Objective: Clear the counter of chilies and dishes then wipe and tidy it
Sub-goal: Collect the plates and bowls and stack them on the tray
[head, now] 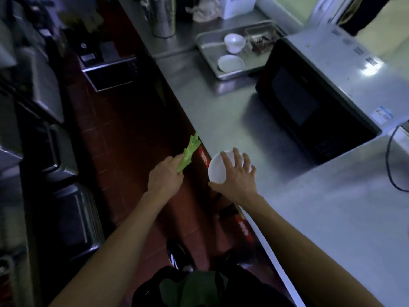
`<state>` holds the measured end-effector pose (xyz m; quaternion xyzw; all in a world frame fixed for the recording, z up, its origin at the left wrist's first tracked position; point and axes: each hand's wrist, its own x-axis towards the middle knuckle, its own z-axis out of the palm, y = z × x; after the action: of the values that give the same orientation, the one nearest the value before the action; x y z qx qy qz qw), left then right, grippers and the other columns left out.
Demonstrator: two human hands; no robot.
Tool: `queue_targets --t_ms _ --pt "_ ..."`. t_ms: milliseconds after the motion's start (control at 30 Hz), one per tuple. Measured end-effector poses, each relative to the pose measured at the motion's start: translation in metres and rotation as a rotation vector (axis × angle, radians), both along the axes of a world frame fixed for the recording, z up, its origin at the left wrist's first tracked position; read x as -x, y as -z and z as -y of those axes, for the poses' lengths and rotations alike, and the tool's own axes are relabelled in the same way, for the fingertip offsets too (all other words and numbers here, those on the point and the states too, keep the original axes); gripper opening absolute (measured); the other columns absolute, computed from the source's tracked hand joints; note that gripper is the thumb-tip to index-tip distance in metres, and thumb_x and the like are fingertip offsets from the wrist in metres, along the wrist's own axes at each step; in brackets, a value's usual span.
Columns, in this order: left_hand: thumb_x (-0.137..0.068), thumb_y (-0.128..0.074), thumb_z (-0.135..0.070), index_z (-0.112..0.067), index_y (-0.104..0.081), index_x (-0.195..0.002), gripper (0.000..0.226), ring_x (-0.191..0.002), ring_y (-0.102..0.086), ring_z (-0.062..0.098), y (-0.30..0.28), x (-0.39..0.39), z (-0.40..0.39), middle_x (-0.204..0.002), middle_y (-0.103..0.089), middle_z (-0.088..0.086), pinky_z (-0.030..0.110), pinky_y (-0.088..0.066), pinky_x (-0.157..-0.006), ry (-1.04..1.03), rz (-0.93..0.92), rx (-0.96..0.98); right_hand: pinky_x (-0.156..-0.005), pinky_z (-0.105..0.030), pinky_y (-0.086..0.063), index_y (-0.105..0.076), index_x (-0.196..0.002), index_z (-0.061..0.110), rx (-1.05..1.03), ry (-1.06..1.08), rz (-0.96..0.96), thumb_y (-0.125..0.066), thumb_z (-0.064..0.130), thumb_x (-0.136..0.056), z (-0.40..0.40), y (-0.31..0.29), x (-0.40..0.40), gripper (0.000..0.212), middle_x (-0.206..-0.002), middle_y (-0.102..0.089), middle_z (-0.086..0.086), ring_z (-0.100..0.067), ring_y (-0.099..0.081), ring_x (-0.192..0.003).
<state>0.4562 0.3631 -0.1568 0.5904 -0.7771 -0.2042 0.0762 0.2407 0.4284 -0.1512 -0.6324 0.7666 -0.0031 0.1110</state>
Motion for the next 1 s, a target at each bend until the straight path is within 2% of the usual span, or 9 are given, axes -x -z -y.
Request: queue_targets --t_ms 233,400,567,667,767,1000 --pt "-0.090 -0.058 -0.025 -0.034 -0.047 -0.141 0.053 -0.091 -0.061 0.020 -0.010 -0.061 0.045 -0.100 -0.057 -0.008 0.035 -0.047 -0.071 -0.099 -0.018 0.003 -0.107 -0.061 -0.030 -0.016 -0.151 0.034 0.058 -0.033 0.006 -0.062 0.076 -0.066 0.058 -0.022 -0.048 0.107 -0.161 -0.008 -0.006 -0.039 -0.014 -0.146" --pt "-0.089 -0.057 -0.028 -0.037 -0.046 -0.141 0.053 -0.088 -0.060 0.018 -0.014 -0.060 0.086 -0.100 -0.057 -0.009 0.032 -0.042 -0.068 -0.096 -0.015 0.001 -0.107 -0.062 -0.030 -0.015 -0.151 0.033 0.050 -0.013 0.028 -0.061 0.077 -0.066 0.090 -0.021 -0.046 0.106 -0.162 -0.008 -0.007 -0.040 -0.013 -0.146" --pt "-0.088 -0.058 -0.028 -0.037 -0.045 -0.142 0.056 -0.078 -0.048 0.008 -0.006 -0.042 0.139 -0.102 -0.057 -0.012 0.030 -0.039 -0.067 -0.076 -0.005 -0.004 -0.109 -0.062 -0.028 -0.015 -0.152 0.033 0.034 0.003 0.038 -0.060 0.079 -0.067 0.138 -0.010 -0.032 0.106 -0.163 -0.007 -0.008 -0.040 -0.012 -0.147" --pt "-0.088 -0.057 -0.028 -0.037 -0.045 -0.141 0.056 -0.080 -0.052 0.011 -0.008 -0.032 0.177 -0.102 -0.057 -0.012 0.030 -0.038 -0.067 -0.047 0.021 -0.006 -0.110 -0.062 -0.028 -0.016 -0.153 0.032 0.036 0.022 0.067 -0.060 0.079 -0.068 0.176 -0.004 -0.019 0.107 -0.163 -0.007 -0.008 -0.040 -0.011 -0.147" --pt "-0.087 -0.056 -0.027 -0.038 -0.046 -0.140 0.055 -0.090 -0.062 0.019 -0.017 -0.024 0.215 -0.105 -0.059 -0.009 0.032 -0.044 -0.070 -0.019 0.054 -0.022 -0.110 -0.062 -0.027 -0.017 -0.154 0.030 0.039 0.042 0.112 -0.061 0.078 -0.069 0.216 -0.001 -0.008 0.107 -0.164 -0.007 -0.009 -0.041 -0.011 -0.147" --pt "-0.088 -0.057 -0.028 -0.038 -0.047 -0.141 0.055 -0.098 -0.064 0.024 -0.031 -0.010 0.290 -0.111 -0.062 -0.006 0.040 -0.052 -0.079 -0.055 0.112 -0.023 -0.108 -0.061 -0.026 -0.017 -0.154 0.032 0.034 0.036 0.142 -0.063 0.079 -0.065 0.295 -0.001 0.003 0.110 -0.163 -0.009 -0.008 -0.039 -0.011 -0.146"
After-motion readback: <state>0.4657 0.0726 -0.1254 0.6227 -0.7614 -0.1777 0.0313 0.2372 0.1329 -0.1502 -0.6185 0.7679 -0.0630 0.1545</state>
